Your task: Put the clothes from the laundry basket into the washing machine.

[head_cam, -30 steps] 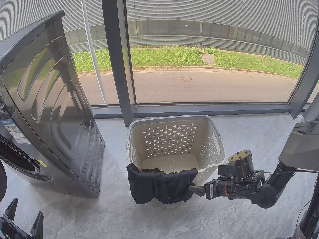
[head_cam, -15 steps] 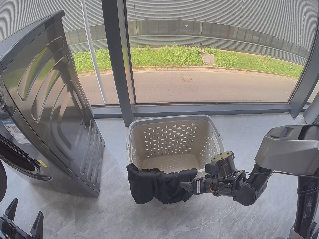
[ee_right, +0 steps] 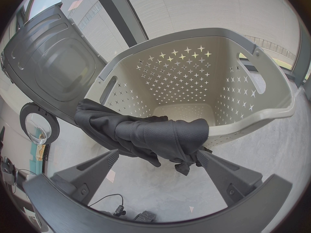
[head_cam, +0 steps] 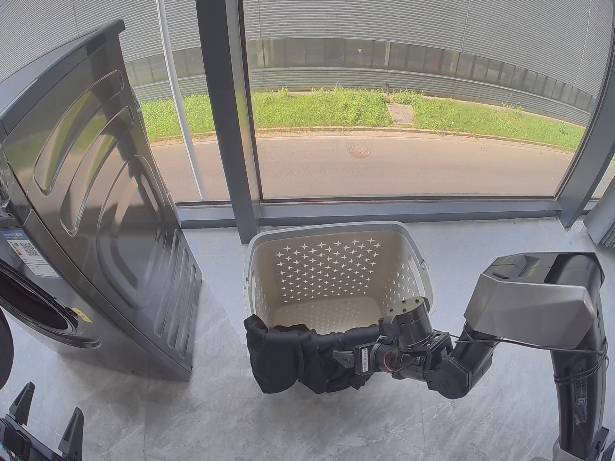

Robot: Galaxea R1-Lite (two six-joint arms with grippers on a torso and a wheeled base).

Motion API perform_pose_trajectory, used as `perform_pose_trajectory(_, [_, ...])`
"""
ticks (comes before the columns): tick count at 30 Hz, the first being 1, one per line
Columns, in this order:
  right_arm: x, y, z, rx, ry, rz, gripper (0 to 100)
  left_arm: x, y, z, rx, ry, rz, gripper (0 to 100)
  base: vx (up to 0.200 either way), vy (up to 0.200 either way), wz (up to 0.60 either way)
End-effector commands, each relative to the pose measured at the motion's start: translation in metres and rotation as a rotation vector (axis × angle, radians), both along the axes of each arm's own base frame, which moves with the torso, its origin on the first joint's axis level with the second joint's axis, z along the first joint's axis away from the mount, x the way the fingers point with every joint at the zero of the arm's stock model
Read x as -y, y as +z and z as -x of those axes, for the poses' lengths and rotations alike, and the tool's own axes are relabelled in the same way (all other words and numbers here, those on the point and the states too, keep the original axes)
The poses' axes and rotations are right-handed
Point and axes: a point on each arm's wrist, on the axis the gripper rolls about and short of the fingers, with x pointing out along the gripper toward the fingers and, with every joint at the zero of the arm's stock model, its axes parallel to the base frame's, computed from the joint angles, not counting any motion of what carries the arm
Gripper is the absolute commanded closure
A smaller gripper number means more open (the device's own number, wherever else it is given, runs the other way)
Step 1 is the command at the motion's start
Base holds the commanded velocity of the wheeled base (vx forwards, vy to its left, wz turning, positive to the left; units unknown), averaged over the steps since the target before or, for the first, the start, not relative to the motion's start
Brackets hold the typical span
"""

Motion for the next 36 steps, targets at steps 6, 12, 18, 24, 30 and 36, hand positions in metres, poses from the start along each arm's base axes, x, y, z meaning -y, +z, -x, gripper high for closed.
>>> perform_pose_trajectory(6, [-0.007, -0.009, -0.009, 0.005, -0.009, -0.008, 0, 0.000, -0.004, 0.000, 0.002, 0.000, 0.000, 0, 0.000, 0.000, 0.00])
perform_pose_trajectory(12, [-0.011, -0.012, -0.015, 0.020, -0.046, -0.011, 0, 0.000, -0.004, 0.000, 0.002, 0.000, 0.000, 0, 0.000, 0.000, 0.00])
perform_pose_trajectory(18, [-0.015, -0.014, -0.020, 0.030, -0.058, -0.024, 0, 0.000, -0.004, 0.000, 0.002, 0.000, 0.000, 0, 0.000, 0.000, 0.00])
perform_pose_trajectory(24, [-0.015, -0.018, -0.022, 0.024, -0.066, -0.028, 0, 0.000, -0.004, 0.000, 0.002, 0.000, 0.000, 0, 0.000, 0.000, 0.00])
perform_pose_trajectory(30, [-0.017, -0.017, -0.025, 0.039, -0.085, -0.027, 0, 0.000, -0.004, 0.000, 0.002, 0.000, 0.000, 0, 0.000, 0.000, 0.00])
perform_pose_trajectory(36, [-0.019, -0.016, -0.026, 0.047, -0.095, -0.030, 0, 0.000, -0.004, 0.000, 0.002, 0.000, 0.000, 0, 0.000, 0.000, 0.00])
